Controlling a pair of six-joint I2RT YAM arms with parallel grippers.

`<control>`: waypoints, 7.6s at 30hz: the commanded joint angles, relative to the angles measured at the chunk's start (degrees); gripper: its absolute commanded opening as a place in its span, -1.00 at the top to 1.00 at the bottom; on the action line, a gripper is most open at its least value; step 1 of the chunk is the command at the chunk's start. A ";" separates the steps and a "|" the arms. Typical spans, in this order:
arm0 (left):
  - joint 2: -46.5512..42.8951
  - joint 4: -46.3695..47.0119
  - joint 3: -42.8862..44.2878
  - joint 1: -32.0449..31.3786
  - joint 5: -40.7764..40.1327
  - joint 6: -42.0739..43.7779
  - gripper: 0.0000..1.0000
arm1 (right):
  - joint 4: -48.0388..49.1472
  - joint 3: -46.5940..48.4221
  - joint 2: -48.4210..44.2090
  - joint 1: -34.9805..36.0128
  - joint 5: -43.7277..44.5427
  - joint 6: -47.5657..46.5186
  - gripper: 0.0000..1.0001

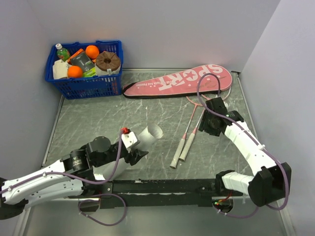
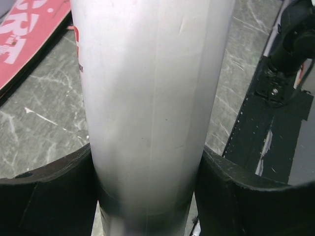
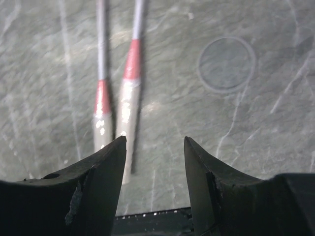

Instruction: Pack up the badminton gear

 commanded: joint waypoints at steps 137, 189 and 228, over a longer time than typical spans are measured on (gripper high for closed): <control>11.65 6.13 0.63 -10.42 4.69 6.03 0.98 | 22.71 -1.99 -20.58 31.96 -47.97 0.20 0.65; 0.40 11.23 -2.10 -10.51 -1.45 4.63 0.98 | 35.92 -20.02 -29.20 34.85 -29.34 14.18 0.33; 28.60 1.82 8.45 41.33 -19.21 20.61 0.93 | 11.74 -8.23 -24.97 28.27 -18.17 -3.40 0.90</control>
